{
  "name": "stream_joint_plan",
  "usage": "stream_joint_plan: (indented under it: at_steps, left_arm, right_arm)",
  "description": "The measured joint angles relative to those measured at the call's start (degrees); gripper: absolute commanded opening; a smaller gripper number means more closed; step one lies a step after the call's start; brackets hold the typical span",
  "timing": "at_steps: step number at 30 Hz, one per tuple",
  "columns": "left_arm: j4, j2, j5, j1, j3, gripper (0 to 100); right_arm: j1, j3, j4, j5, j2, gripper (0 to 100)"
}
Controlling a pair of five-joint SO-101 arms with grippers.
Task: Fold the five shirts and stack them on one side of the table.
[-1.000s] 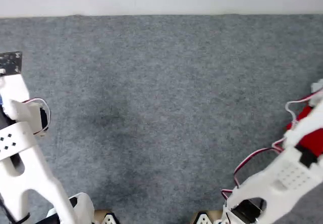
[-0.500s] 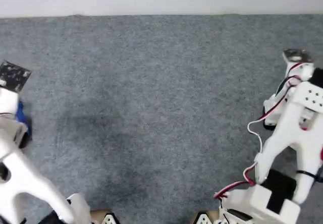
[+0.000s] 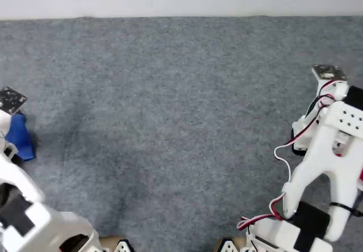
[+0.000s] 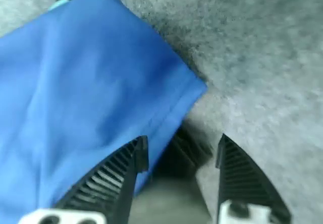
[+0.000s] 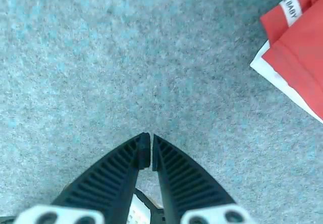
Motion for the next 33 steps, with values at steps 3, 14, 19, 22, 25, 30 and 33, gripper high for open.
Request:
stream_joint_plan:
  at_steps: [3,14,19,22,25,30,33]
  left_arm:
    - [-5.10,5.63,-0.09,0.00,0.00,23]
    - [-14.86,16.09,2.02,1.41,0.00,1]
    - [-14.86,17.05,2.64,2.37,0.26,1]
    - [-14.86,16.18,2.64,2.99,0.26,1]
    - [-14.86,14.07,2.64,3.69,0.35,1]
    - [-10.81,5.89,2.99,6.33,0.00,1]
    - [-7.38,0.88,4.92,8.09,0.00,1]
  right_arm:
    - [0.00,0.00,0.00,0.00,-0.97,1.0]
    - [0.00,0.00,0.00,-2.73,-3.69,1.0]
    - [0.00,0.00,0.00,-2.73,-5.63,1.0]
    - [0.00,0.00,0.00,-2.73,-6.51,1.0]
    - [0.00,0.00,0.00,-2.73,-6.59,1.0]
    - [0.00,0.09,0.00,-2.73,-8.00,1.0]
    - [0.00,0.09,0.00,-2.73,-8.62,1.0]
